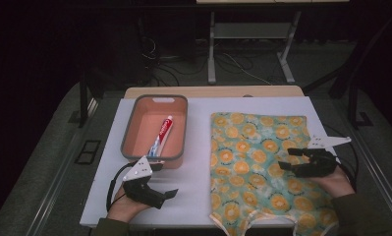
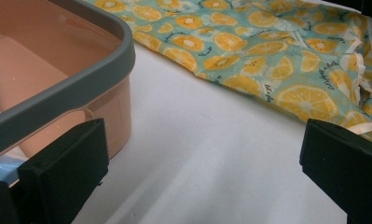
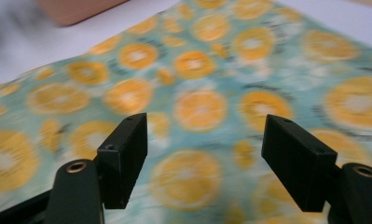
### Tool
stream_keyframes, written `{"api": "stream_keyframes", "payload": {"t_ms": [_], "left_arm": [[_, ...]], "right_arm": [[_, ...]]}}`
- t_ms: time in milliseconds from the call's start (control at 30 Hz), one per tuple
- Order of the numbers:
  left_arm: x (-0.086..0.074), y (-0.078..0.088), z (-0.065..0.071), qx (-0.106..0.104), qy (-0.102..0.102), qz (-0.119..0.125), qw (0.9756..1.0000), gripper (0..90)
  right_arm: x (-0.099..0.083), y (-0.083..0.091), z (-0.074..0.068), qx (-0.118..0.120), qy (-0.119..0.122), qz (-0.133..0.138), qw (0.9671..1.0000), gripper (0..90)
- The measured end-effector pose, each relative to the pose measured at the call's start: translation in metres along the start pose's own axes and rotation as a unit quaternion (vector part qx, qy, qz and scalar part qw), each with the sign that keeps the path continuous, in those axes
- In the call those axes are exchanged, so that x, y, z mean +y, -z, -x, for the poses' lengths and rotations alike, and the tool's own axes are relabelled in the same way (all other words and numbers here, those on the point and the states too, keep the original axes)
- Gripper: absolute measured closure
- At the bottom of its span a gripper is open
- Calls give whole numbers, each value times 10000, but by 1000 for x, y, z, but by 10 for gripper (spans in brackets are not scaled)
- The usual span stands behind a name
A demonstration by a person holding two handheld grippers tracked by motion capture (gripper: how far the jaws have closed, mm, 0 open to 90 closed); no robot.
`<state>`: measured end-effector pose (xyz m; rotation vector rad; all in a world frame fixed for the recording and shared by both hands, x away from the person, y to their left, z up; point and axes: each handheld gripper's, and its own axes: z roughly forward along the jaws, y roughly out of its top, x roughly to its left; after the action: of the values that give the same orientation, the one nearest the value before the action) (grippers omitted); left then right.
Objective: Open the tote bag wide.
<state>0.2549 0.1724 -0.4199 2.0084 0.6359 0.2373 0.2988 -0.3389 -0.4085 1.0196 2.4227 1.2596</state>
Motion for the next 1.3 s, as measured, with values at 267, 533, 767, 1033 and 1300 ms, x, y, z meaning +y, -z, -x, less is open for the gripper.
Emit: {"api": "stream_keyframes", "payload": {"t_ms": [267, 533, 767, 1033, 1300], "left_arm": [[0, 0, 0, 1, -4, -12, 10000, 0], [0, -2, 1, -1, -14, -44, 10000, 0], [0, -2, 1, 2, -12, -36, 10000, 0], [0, -2, 1, -4, -13, -41, 10000, 0], [0, -3, 1, -8, -12, -59, 10000, 0]], "right_arm": [[-15, -16, -48, 805, 621, -382, 9941, 298], [-20, -23, -77, 1350, 957, -572, 9846, 295], [-27, -38, -99, 1698, 1401, -1048, 9698, 295], [-32, -42, -108, 1447, 1930, -1184, 9632, 389], [-32, -42, -111, 1526, 2072, -1074, 9603, 708]]}}
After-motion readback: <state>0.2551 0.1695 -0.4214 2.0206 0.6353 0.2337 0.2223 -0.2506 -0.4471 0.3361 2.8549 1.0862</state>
